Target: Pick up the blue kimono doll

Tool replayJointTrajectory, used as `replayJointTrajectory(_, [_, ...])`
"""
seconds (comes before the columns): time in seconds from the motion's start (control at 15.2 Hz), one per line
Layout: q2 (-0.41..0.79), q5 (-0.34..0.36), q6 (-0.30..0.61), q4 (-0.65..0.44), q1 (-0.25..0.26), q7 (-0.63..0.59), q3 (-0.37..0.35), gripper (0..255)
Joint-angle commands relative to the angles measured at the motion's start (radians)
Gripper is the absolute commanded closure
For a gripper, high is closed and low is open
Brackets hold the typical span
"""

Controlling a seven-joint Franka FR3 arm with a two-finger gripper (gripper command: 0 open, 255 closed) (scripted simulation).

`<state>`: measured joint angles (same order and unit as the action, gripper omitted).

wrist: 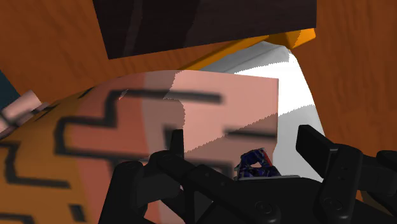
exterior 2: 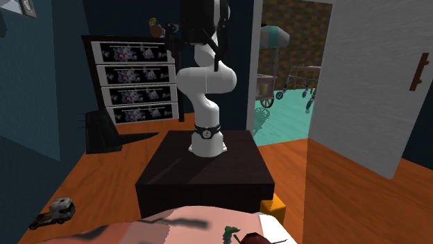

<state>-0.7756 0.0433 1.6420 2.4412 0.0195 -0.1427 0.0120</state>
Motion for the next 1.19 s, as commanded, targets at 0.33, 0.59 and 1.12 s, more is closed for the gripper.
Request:
replayJointTrajectory(0.33, [0.069, -0.026, 0.231, 0.093, 0.006, -0.088, -0.05, 0])
replayJointTrajectory(0.59, [0.162, -0.035, 0.421, 0.136, 0.007, -0.161, -0.093, 0])
replayJointTrajectory(1.12, [0.431, 0.009, 0.785, 0.126, -0.024, -0.337, -0.189, 0])
